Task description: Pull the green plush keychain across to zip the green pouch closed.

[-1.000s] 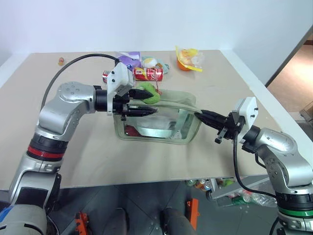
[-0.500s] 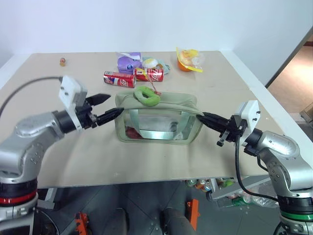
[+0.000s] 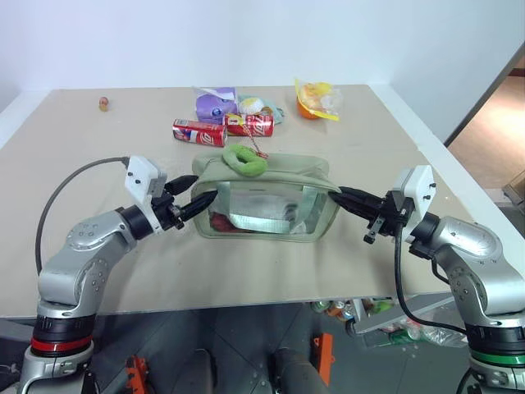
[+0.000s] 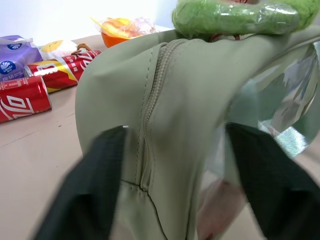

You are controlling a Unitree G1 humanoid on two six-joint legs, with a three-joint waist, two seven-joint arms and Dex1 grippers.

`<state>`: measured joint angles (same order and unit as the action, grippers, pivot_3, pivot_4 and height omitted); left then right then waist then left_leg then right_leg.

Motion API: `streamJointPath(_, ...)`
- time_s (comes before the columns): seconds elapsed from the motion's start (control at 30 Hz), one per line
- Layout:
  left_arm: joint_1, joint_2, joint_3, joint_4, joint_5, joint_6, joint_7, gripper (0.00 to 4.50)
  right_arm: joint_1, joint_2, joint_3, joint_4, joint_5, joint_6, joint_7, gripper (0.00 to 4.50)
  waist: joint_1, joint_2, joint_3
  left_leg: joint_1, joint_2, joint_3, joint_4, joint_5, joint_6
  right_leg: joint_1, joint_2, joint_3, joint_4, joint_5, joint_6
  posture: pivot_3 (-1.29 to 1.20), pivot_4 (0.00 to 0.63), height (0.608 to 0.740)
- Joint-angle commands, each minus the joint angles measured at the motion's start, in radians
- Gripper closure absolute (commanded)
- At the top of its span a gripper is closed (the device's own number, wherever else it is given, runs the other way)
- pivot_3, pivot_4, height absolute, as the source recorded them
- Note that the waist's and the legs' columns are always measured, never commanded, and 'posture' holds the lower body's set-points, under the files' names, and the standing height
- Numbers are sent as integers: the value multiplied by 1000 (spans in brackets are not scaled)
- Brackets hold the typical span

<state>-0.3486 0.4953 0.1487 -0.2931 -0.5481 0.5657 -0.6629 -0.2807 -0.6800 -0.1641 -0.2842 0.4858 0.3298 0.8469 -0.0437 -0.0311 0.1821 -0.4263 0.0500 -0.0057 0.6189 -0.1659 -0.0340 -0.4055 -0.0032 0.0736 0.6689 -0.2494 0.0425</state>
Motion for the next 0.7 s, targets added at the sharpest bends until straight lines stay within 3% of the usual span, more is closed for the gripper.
streamJointPath(0.03, -23, -5, 15, -16, -4, -30, 12, 2915, 0, -16, -27, -32, 8, -2, -3, 4500, 0, 0, 0, 0, 0, 0, 0, 0, 0, 0, 0, 0, 0, 0, 0, 0, 150, 740)
streamJointPath(0.13, -15, 2, 15, -39, -7, -24, 14, 4060, 8, -19, -27, -42, 7, -6, 0, 4500, 0, 0, 0, 0, 0, 0, 0, 0, 0, 0, 0, 0, 0, 0, 0, 0, 150, 740)
streamJointPath(0.23, -1, 9, 8, -53, 0, -24, 12, 4412, 6, -24, -33, -53, 55, 44, 10, 4500, 0, 0, 0, 0, 0, 0, 0, 0, 0, 0, 0, 0, 0, 0, 0, 0, 150, 740)
streamJointPath(0.43, 16, 7, -1, -73, -2, -10, 24, 4500, -57, -86, -34, -54, 54, 35, 61, 2521, 0, 0, 0, 0, 0, 0, 0, 0, 0, 0, 0, 0, 0, 0, 0, 0, 150, 740)
streamJointPath(0.57, 27, 4, -14, -85, -2, -6, 31, 4500, -234, -116, -13, -58, 73, 66, 60, 1163, -3, 0, 0, 0, 0, 1, 0, 0, 0, 0, 0, 1, 0, 1, 0, 0, 150, 740)
streamJointPath(0.67, 24, -5, -23, -97, -6, 4, 45, 4500, -386, -63, 56, -83, 87, 113, 23, 57, -2, 0, 0, 1, 0, 1, 0, 0, 0, 0, 0, 1, 0, 1, -1, 0, 150, 740)
streamJointPath(0.7, 23, -7, -26, -100, -7, 7, 49, 4500, -420, -37, 88, -90, 81, 118, 15, 57, -2, 0, 0, 1, 0, 1, 0, 0, 0, -1, 0, 0, 0, 1, -1, 0, 150, 740)
